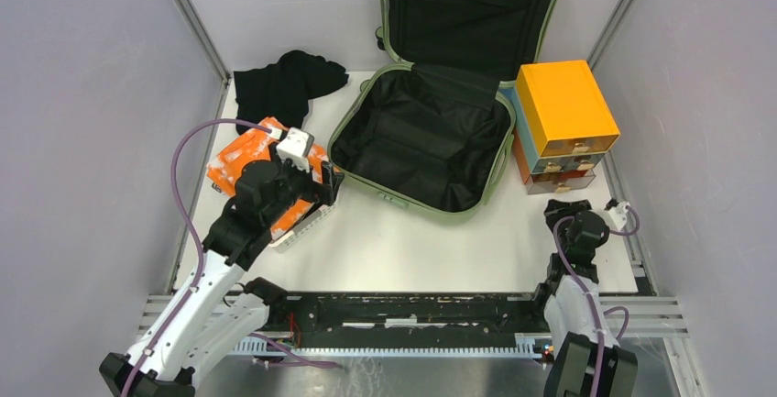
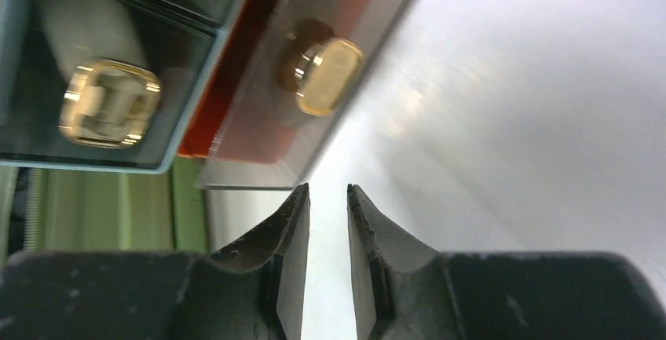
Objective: Open, take out, and arrange the luggage
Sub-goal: Close the drawer of the storage box.
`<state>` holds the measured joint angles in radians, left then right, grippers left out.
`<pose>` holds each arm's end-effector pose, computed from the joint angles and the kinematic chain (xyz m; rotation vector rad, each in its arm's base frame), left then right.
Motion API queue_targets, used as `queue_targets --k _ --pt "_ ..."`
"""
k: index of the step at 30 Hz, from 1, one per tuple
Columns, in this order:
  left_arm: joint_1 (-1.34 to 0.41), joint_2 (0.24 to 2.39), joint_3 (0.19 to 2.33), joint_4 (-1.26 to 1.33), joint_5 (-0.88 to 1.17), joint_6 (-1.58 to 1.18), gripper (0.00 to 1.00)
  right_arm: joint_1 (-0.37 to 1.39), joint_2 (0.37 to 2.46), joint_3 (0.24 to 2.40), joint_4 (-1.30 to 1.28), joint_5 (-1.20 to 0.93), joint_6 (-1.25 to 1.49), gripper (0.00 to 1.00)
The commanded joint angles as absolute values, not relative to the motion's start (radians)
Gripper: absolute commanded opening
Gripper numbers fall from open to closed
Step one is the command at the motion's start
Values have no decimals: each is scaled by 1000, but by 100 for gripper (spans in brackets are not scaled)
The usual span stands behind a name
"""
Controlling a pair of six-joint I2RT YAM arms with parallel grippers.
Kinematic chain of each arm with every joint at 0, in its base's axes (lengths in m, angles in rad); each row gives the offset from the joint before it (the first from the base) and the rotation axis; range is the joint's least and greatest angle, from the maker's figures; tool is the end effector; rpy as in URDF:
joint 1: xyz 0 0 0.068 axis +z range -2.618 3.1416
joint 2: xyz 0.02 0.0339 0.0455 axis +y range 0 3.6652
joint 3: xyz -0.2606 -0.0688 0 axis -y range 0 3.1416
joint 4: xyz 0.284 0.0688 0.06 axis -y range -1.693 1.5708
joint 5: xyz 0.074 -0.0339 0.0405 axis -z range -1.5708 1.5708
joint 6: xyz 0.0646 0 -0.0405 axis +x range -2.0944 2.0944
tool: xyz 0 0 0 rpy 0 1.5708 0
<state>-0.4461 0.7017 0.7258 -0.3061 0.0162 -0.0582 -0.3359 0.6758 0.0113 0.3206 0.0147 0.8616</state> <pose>0.2130 -0.1030 0.3100 0.3713 1.8314 -0.3650 0.1958 -0.0694 0.1019 1.0956 1.5881 0.3393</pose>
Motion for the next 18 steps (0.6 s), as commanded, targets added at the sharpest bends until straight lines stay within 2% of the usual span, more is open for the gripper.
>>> queue_targets --k 1,7,18 --pt "-442 699 728 -269 3 -9 97 -339 787 -7 394 27 835 27" --pt "-442 707 729 -268 3 -8 97 -339 968 113 464 75 800 10" --pt "-440 729 727 -272 -18 -6 97 -339 1273 305 605 30 769 6"
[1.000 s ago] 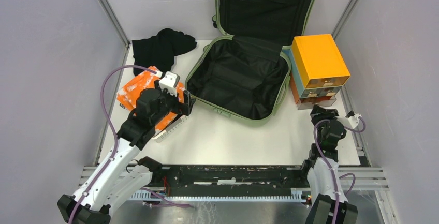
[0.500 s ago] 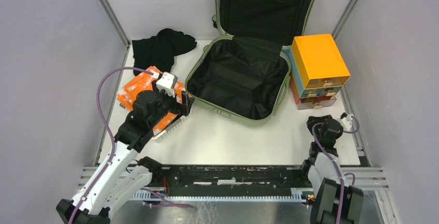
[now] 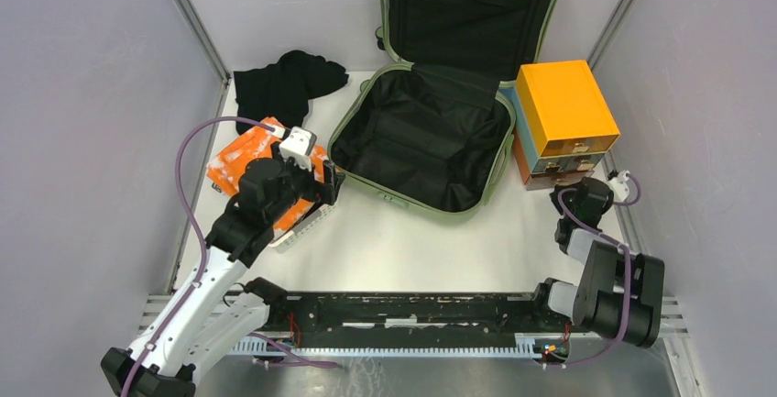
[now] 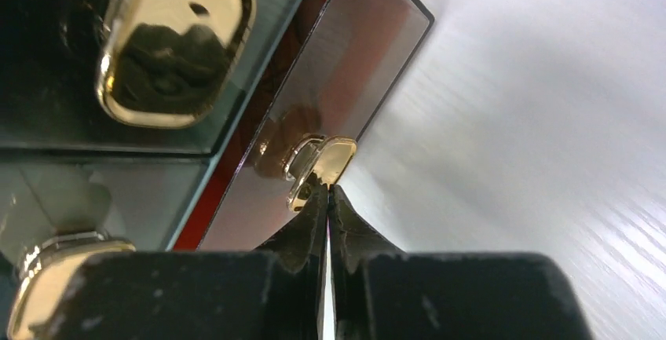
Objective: Open, take out, and arrange the luggage
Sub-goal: Close the drawer of the storage box.
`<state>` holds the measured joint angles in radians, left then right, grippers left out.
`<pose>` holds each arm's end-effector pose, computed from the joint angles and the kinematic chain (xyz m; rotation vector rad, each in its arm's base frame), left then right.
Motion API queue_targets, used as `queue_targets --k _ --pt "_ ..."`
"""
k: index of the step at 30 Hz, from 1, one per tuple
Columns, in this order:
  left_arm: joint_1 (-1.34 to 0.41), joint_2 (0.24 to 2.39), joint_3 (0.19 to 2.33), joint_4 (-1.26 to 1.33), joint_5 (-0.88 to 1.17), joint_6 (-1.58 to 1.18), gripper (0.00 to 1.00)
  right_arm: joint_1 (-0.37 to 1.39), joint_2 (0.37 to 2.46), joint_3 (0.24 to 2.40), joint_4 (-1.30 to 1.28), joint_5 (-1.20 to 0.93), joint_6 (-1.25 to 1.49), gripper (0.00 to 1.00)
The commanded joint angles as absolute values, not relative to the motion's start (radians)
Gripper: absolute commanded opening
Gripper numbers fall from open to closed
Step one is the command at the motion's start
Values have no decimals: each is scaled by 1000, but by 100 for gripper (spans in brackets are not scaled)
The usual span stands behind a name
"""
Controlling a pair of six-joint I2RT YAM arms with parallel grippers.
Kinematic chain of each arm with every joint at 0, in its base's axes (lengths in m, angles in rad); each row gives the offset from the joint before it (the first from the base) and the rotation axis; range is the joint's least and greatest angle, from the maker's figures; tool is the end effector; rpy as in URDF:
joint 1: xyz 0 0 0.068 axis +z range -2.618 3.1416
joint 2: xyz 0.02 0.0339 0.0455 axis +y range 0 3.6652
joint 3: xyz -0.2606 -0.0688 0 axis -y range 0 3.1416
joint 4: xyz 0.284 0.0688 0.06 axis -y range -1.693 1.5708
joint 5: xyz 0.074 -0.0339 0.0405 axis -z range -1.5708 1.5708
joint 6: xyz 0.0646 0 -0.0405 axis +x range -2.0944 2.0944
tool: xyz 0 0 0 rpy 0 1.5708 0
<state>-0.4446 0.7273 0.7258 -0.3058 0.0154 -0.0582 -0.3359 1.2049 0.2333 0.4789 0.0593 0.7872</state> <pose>0.2176 -0.1048 0.3044 0.3741 1.8565 -0.3589 0.2428 -0.0888 0.0907 1.1330 1.7320 0.2171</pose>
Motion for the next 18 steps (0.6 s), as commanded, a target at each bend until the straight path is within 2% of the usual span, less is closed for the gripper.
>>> queue_targets --k 1,12,18 --pt "-440 731 728 -273 -24 -6 96 -338 1292 316 618 17 770 6" --pt "-440 749 728 -278 -40 -6 96 -338 1369 351 708 -67 786 11" --pt "-440 749 725 -277 -54 -6 97 -338 1186 252 629 -53 763 15"
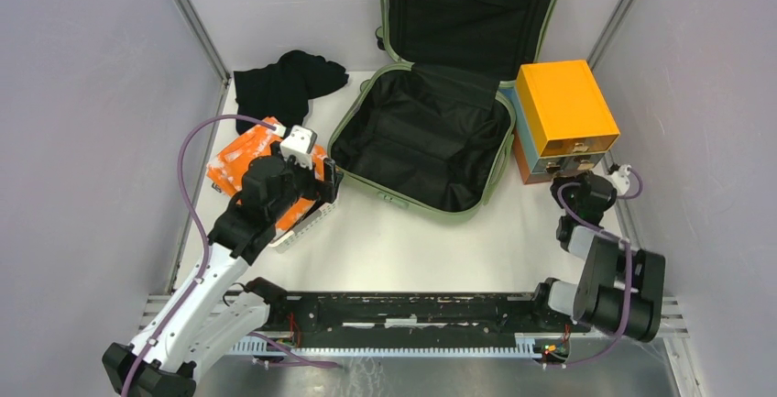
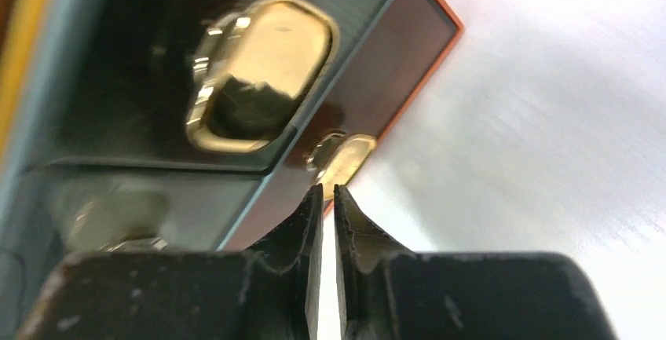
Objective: Open, take out, and arrange the luggage
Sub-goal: Close the drawer of the storage box, then reset both arms
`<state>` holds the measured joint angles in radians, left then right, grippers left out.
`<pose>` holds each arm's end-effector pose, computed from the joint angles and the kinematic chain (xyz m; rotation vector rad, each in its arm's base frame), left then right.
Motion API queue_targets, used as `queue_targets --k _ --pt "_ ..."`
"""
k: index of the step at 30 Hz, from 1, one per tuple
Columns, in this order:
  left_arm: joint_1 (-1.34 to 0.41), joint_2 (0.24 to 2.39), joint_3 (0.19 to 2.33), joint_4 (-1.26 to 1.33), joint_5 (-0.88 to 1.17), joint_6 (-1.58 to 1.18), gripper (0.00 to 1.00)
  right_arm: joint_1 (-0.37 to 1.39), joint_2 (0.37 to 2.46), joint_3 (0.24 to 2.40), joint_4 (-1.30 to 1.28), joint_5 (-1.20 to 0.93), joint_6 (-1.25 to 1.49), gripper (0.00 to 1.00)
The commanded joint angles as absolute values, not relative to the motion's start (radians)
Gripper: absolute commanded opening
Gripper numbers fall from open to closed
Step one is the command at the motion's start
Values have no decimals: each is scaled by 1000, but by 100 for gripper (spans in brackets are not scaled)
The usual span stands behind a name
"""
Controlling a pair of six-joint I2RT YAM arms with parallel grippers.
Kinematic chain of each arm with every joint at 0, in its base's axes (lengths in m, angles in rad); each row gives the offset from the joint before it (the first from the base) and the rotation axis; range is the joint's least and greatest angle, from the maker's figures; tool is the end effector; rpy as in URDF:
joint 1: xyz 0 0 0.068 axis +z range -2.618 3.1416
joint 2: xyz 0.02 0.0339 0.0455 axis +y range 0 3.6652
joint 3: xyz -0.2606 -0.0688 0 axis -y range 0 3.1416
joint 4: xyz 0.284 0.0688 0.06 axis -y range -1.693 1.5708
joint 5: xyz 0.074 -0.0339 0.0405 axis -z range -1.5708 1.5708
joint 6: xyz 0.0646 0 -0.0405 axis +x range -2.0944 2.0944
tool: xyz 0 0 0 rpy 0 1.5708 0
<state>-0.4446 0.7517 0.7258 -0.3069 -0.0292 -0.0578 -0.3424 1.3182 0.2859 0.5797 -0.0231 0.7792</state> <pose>0.2229 -0.1041 0.2988 0.3486 1.8837 -0.3121 0.2611 -0.0915 0.0922 1.0705 1.7321 0.2990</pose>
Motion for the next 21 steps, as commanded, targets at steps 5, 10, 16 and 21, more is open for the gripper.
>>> queue_targets --k 5,10,16,21 --pt "-439 745 722 -268 -37 -6 97 -336 970 154 553 -163 768 24" --pt "-439 730 745 -273 18 -113 100 -331 721 99 435 -365 739 62" --pt "-439 707 864 -327 199 -378 100 -224 572 222 218 -446 613 92" --pt "-439 696 980 -386 248 -465 100 -102 642 557 21 -416 384 98"
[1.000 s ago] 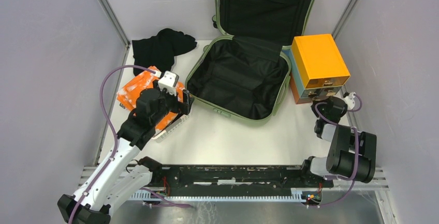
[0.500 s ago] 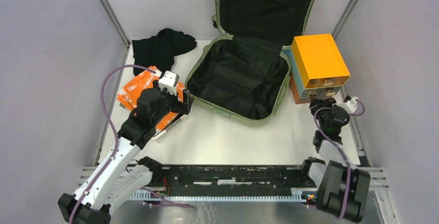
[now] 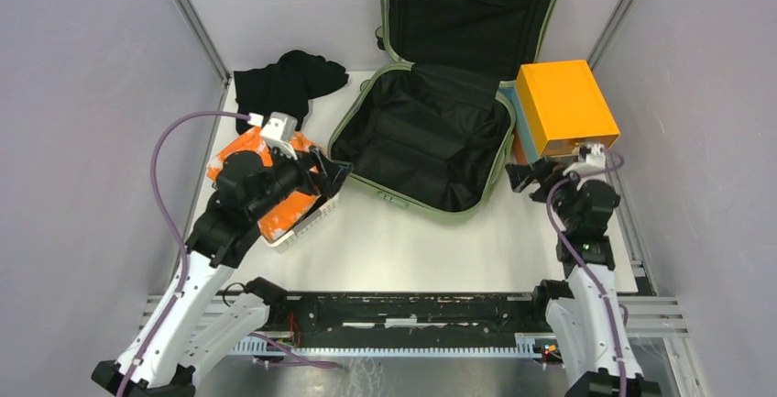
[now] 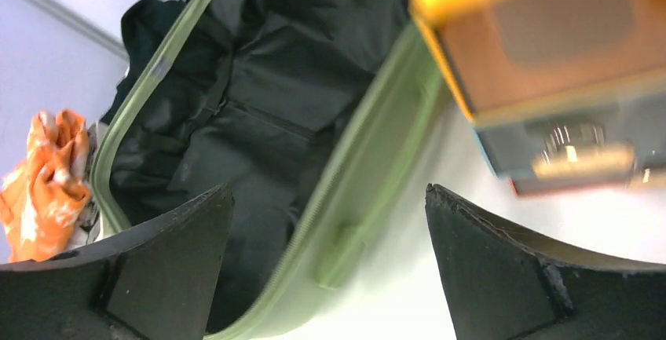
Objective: Open, take out, and arrange the luggage
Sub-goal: Reset both arms
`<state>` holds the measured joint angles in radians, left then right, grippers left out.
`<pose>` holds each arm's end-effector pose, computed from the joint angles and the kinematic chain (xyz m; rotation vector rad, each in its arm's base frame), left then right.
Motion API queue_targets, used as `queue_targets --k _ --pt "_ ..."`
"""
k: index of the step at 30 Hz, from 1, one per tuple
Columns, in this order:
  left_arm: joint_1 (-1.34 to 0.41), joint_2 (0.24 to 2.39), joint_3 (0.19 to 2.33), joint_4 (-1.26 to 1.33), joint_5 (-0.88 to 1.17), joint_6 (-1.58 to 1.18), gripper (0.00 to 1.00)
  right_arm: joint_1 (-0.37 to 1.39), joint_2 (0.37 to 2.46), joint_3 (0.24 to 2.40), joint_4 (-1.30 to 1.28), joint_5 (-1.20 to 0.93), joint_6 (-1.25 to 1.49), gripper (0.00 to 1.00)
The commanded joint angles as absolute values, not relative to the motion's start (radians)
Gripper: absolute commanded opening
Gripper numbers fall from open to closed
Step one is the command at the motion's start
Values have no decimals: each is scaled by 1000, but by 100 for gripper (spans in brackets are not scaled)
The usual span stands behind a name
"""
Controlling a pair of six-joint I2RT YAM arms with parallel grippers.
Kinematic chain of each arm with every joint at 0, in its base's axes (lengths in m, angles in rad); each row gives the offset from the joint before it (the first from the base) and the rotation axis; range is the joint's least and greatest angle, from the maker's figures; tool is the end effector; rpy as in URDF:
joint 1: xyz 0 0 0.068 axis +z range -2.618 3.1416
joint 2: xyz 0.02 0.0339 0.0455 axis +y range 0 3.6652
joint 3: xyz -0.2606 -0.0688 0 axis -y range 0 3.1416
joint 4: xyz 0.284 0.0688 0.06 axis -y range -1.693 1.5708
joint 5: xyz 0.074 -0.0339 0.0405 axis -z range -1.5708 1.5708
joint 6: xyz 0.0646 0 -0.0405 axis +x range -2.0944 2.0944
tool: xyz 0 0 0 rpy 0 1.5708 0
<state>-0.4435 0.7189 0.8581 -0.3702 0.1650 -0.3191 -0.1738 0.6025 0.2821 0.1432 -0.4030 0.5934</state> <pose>0.2040 -0.1087 0.3524 0.2358 1.8378 -0.6869 0.2261 -0.0140 0.2052 0.3784 1.7389 0.6562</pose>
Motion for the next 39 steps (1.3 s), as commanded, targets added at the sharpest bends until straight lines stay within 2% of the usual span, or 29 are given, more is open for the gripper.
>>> queue_targets --k 1,5,10,22,31,39 --pt "-439 702 1012 -403 244 -474 100 -78 670 632 -28 -407 335 98" --pt "-439 735 1147 -470 253 -508 100 44 794 939 -153 -356 209 98" --pt "-439 729 1258 -503 245 -544 100 133 878 1108 -205 -296 211 98" --pt "-439 615 1417 -617 96 -556 100 190 793 1065 -130 -346 109 98" --pt "-440 631 1419 -650 165 -502 100 219 749 1065 -122 -156 155 98" --pt "-439 611 1351 -579 228 -510 100 219 695 991 -8 -365 100 98"
